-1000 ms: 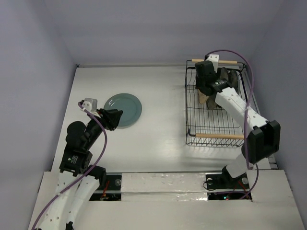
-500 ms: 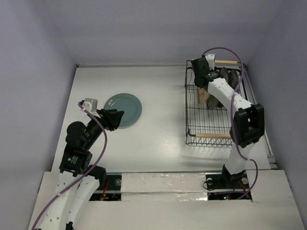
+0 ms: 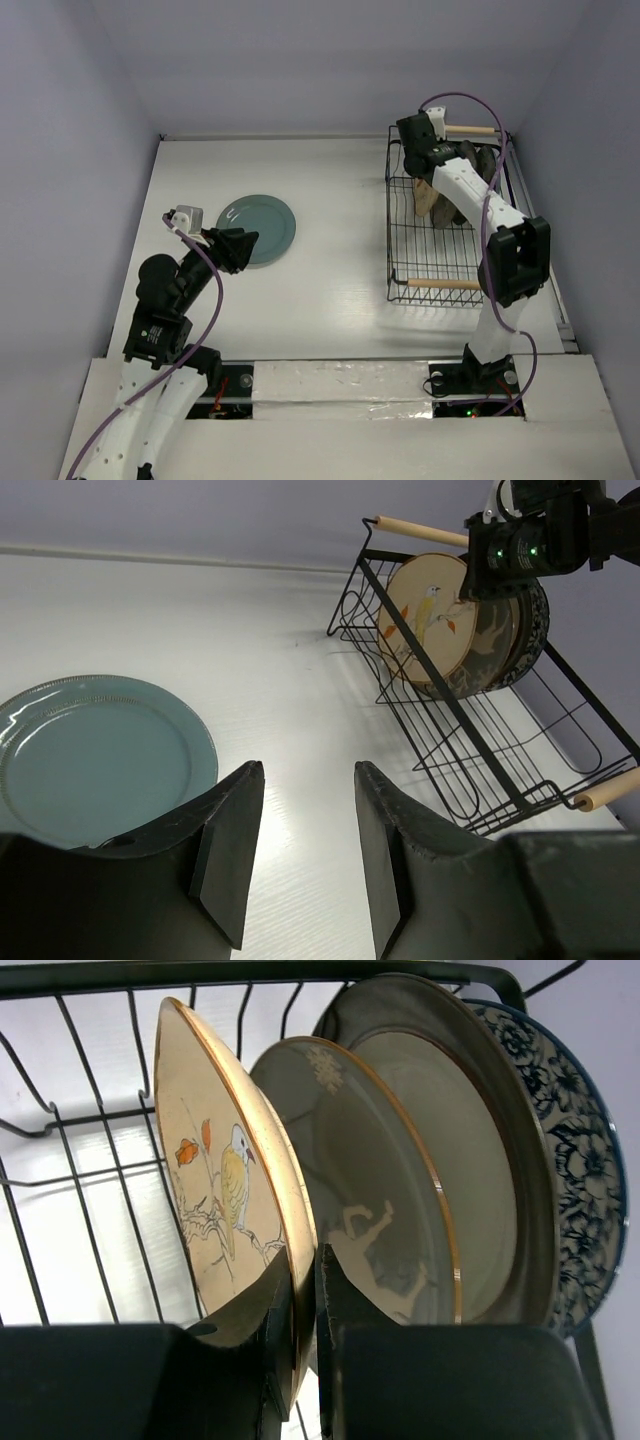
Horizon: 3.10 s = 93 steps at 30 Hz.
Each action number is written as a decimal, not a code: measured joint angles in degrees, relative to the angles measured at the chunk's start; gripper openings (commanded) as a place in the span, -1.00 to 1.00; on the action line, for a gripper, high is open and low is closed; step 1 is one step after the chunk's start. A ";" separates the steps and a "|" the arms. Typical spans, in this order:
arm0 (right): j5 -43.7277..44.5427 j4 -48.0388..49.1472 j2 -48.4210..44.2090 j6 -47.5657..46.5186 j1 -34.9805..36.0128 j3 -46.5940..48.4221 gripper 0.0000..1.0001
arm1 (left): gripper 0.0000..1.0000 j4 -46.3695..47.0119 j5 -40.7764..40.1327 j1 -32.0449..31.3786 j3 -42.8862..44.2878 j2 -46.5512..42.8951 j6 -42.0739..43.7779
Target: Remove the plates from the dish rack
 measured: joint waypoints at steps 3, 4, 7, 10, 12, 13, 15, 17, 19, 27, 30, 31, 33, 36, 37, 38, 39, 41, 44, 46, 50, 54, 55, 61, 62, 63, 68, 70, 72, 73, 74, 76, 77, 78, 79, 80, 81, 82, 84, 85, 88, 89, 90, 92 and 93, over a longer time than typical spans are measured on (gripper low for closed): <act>-0.02 -1.70 -0.02 -0.28 0.00 1.25 -1.00 | -0.23 0.00 0.02 0.00 0.00 0.00 0.00; 0.00 -2.34 -0.02 -0.61 0.00 1.84 -1.00 | -0.23 0.00 0.02 0.00 0.00 0.00 0.00; 0.59 -4.02 -0.44 -1.27 -0.02 3.39 -1.00 | -0.23 0.00 0.07 0.00 0.00 0.00 0.00; 0.68 -5.31 -2.36 -1.60 0.00 3.67 -1.00 | -0.23 0.00 0.07 0.00 0.00 0.00 0.00; 0.59 -6.43 -4.50 -1.40 0.00 3.67 -1.00 | -0.23 0.00 0.07 0.00 0.00 0.00 0.00; 0.52 -6.95 -5.81 -1.05 0.00 3.67 -1.00 | -0.23 0.00 0.07 0.00 0.00 0.00 0.00; 0.09 -7.39 -9.35 -0.35 0.11 3.19 -1.00 | -0.23 0.00 0.07 0.00 0.00 0.00 0.00; -0.70 -6.38 -14.49 0.92 0.11 1.03 -1.00 | -0.23 0.00 0.07 0.00 0.00 0.00 0.00; -1.86 -5.29 -21.05 2.32 0.11 -2.47 -1.00 | -0.23 0.00 0.09 0.00 0.00 0.00 0.00; -15.61 2.84 -43.32 8.76 0.04 -12.35 -1.00 | -0.23 0.00 0.07 0.00 0.00 0.00 -0.02; -26.29 10.21 -44.54 13.84 0.68 -16.09 -1.00 | -0.23 0.00 0.07 0.09 0.00 0.00 0.00; -30.23 13.31 -43.60 16.02 1.31 -17.42 -1.00 | -0.23 0.00 0.02 0.24 0.00 0.00 0.00; -37.40 20.37 -40.44 20.46 3.08 -19.96 -1.00 | -0.23 0.00 -0.33 0.46 0.00 -0.04 0.00; -44.28 28.81 -29.99 26.51 8.81 -20.76 -1.00 | -0.23 0.00 -0.94 0.68 0.00 -0.44 0.00; -45.31 30.58 -26.10 28.09 11.04 -20.55 -1.00 | -0.23 0.00 -1.16 0.72 0.00 -0.66 0.00; -45.86 31.76 -22.73 29.11 12.98 -20.22 -1.00 | -0.23 -0.02 -1.42 0.72 0.00 -0.81 0.00; -46.29 31.93 -18.86 30.14 15.26 -19.23 -1.00 | -0.23 -0.02 -1.64 0.72 0.00 -0.94 0.00; -47.04 32.39 -11.69 32.04 18.25 -17.14 -1.00 | -0.23 -0.04 -1.95 0.72 0.00 -1.11 0.00; -48.37 33.42 -3.69 34.80 22.82 -14.45 -1.00 | -0.23 -0.04 -2.14 0.72 0.00 -1.14 0.00; -50.27 35.15 1.40 37.00 23.82 -12.04 -1.00 | -0.23 -0.04 -2.14 0.72 0.00 -1.14 0.00; -52.43 38.99 8.76 40.76 24.22 -8.04 -1.00 | -0.23 -0.04 -2.10 0.72 0.00 -1.11 0.00; -52.19 42.03 12.96 43.10 23.93 -7.02 -1.00 | -0.23 -0.02 -2.03 0.72 0.00 -1.07 0.00; -52.00 42.64 13.90 43.71 23.82 -6.97 -1.00 | -0.23 -0.02 -2.01 0.72 0.00 -1.05 0.00; -51.84 43.87 18.69 45.66 23.89 -6.97 -1.00 | -0.23 -0.02 -1.99 0.72 0.00 -0.94 0.00; -51.74 43.93 19.28 45.94 23.93 -6.99 -1.00 | -0.23 -0.02 -1.95 0.72 0.00 -0.87 0.00; -51.63 44.30 19.71 46.47 24.00 -7.10 -1.00 | -0.23 0.00 -1.84 0.72 0.00 -0.70 0.00; -51.47 46.45 20.35 47.56 24.15 -7.52 -0.88 | -0.23 -0.02 -1.86 0.72 0.00 0.28 0.00; -51.43 46.56 20.50 47.43 24.28 -7.41 -0.54 | -0.23 -0.02 -2.03 0.76 0.00 0.46 0.02; -51.10 46.66 20.83 47.50 24.50 -6.86 -0.25 | -0.23 -0.02 -2.19 0.92 0.00 0.48 0.02; -50.82 46.66 20.96 47.32 24.70 -6.38 -0.17 | -0.23 -0.02 -2.25 1.03 0.00 0.48 0.02; -50.38 46.60 20.98 46.95 24.90 -5.99 -0.05 | -0.23 -0.02 -2.29 1.11 0.00 0.50 0.02; -49.70 46.58 20.98 46.60 25.35 -5.46 0.22 | -0.24 -0.02 -2.32 1.11 0.00 0.70 0.02; -49.37 46.69 20.98 46.25 25.66 -5.27 0.32 | -0.24 -0.02 -2.36 1.11 0.02 0.85 0.02; -49.00 46.69 20.98 45.90 25.94 -5.22 0.47 | -0.24 -0.02 -2.49 1.11 0.02 1.16 0.04; -48.74 46.64 20.98 45.64 26.12 -5.20 0.53 | -0.24 -0.02 -2.64 1.11 0.04 1.40 0.02; -48.57 46.47 20.98 45.27 26.34 -5.18 0.59 | -0.24 -0.02 -3.02 1.11 0.04 1.70 0.04; -48.30 46.23 20.98 44.98 26.51 -5.16 0.68 | -0.24 -0.04 -3.41 1.11 0.04 1.95 0.07; -48.02 45.92 20.98 44.74 26.71 -5.09 0.73 | -0.24 -0.07 -3.85 1.11 0.04 2.12 0.11; -46.80 43.89 20.98 43.78 27.15 -4.31 0.85 | -0.24 -0.17 -4.85 1.11 0.04 2.38 0.20; -46.29 42.58 21.00 43.23 27.34 -3.56 0.87 | -0.24 -0.31 -5.31 1.11 0.07 2.45 0.22; -43.91 38.49 21.05 41.18 28.37 -0.28 0.96 | -0.24 -0.83 -7.23 1.11 0.24 2.80 0.37; -43.04 37.75 21.05 40.41 28.74 0.66 0.98 | -0.24 -0.94 -7.96 1.11 0.31 2.95 0.39; -42.21 37.22 21.05 39.80 29.09 1.38 1.00 | -0.22 -0.94 -8.55 1.11 0.33 3.08 0.42; -40.98 36.11 20.92 38.86 29.68 2.12 1.00 | -0.17 -1.14 -9.62 1.11 0.33 3.13 0.42; -40.48 35.50 20.83 38.42 29.88 2.12 1.00 | -0.09 -1.25 -10.10 1.11 0.33 3.10 0.42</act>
